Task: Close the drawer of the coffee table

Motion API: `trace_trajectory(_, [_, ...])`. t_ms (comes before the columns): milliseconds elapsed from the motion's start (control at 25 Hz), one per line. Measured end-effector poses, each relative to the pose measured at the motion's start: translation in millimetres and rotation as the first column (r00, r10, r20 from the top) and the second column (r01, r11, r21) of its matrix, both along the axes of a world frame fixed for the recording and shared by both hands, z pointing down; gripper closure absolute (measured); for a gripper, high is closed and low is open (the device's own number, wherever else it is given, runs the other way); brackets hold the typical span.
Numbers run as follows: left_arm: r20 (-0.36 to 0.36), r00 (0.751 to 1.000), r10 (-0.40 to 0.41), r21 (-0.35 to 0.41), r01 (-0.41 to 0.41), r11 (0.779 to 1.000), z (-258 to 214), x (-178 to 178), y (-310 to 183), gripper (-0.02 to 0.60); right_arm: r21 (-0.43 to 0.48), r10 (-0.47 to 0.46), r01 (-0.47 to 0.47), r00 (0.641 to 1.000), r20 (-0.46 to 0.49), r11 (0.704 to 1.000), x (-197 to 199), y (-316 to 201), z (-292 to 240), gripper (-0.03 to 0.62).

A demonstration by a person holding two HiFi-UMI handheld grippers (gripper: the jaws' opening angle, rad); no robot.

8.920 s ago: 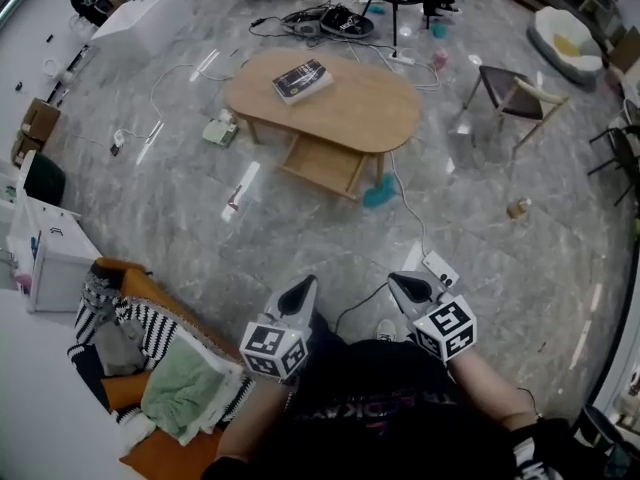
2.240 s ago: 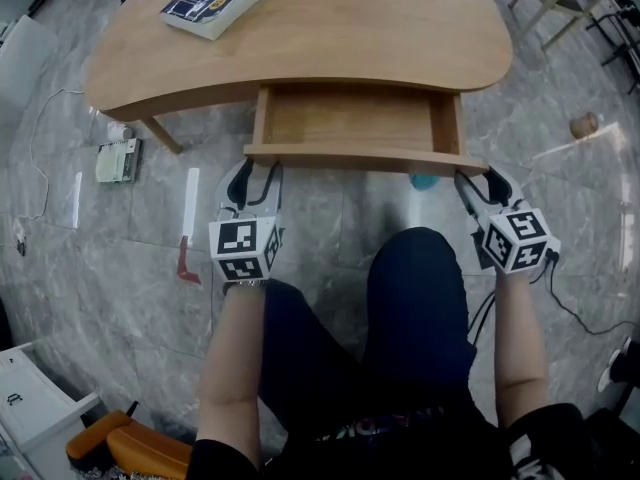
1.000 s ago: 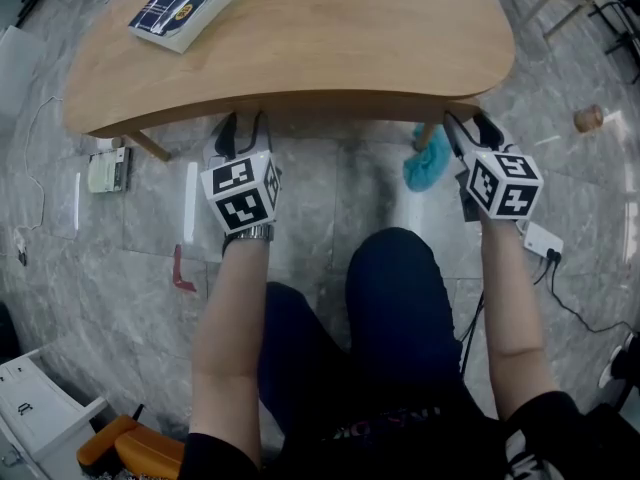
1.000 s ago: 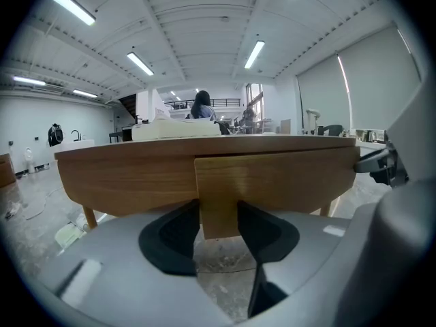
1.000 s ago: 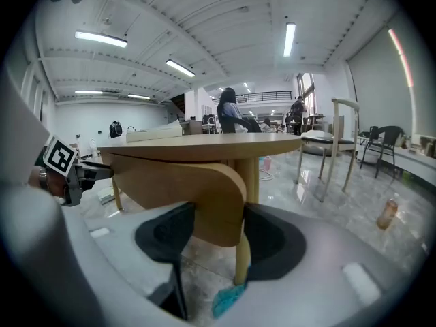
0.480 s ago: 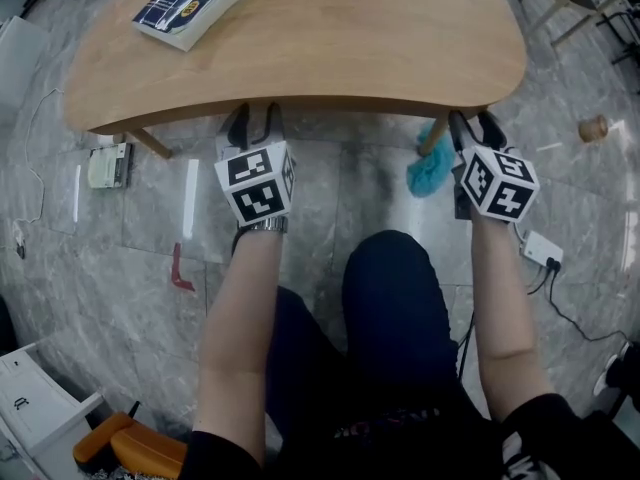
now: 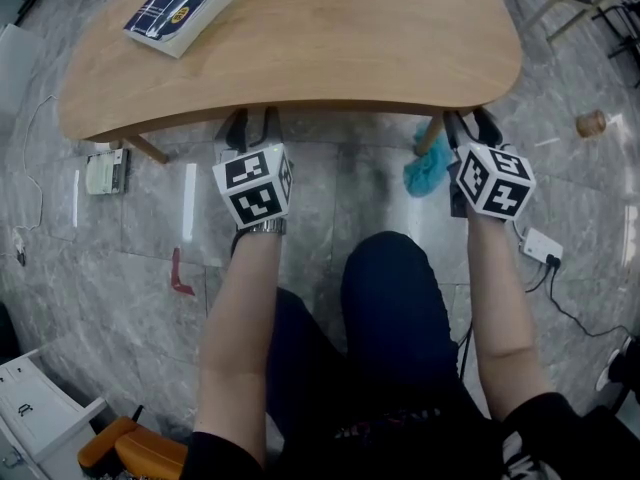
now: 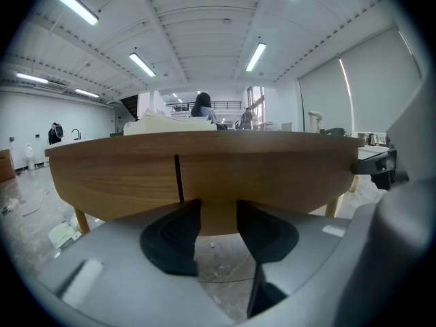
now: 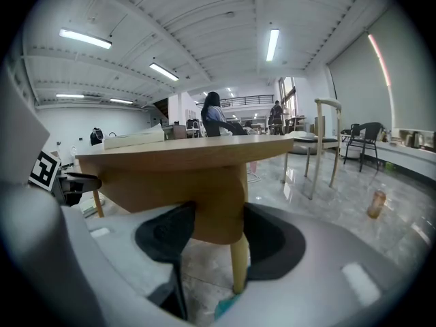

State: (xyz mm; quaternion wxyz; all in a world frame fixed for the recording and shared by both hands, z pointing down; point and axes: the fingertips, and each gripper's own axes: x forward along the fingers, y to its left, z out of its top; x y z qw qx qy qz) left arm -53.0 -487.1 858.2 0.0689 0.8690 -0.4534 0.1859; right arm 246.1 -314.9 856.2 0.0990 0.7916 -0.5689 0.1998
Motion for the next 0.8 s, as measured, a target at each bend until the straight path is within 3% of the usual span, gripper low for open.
trace_trajectory(120, [-0.004,1.0,-0.001,0.005,0.001,1.0,-2.2,-1.2,2.9,0.426,-0.037,-0.008,0.007,0.999,-0.038,0.999,-0.7,0.6,1.0,0.372])
trace_trajectory(240, [-0.019,1.0,0.004,0.017,-0.004,1.0,-7.7,-2.9,10.2,0.575,-0.067,0.001,-0.006,0.998,-0.065,0.998,-2.7,9.1,0.1,0.385])
trace_trajectory(280, [-0.023,1.0,0.012,0.019,-0.011,1.0,-10.3,-3.3,13.8,0.575,-0.064,0.008,-0.012,0.998,-0.061,0.998,-4.1,14.6,-2.0,0.412])
trace_trajectory(320, [-0.024,1.0,0.018,0.018,-0.018,1.0,-13.2,-4.1,17.7,0.575,-0.06,0.006,-0.009,0.999,-0.053,0.998,-7.3,20.0,-4.7,0.54])
trace_trajectory(360, [-0.022,1.0,0.022,0.012,-0.021,1.0,-16.3,-5.6,21.7,0.575,-0.061,-0.008,0.005,0.999,-0.043,0.998,-13.1,24.1,-7.4,0.592])
trace_trajectory(520, [-0.004,1.0,0.008,-0.064,-0.008,0.998,-29.0,-16.8,40.3,0.575,-0.125,-0.117,0.115,0.993,-0.009,0.985,-51.4,25.9,-25.0,0.592])
trace_trajectory(800, [0.021,0.999,-0.03,-0.243,0.034,0.969,-100.0,-41.1,109.8,0.575,-0.243,-0.306,0.308,0.951,0.045,0.92,-127.3,48.4,-124.8,0.592])
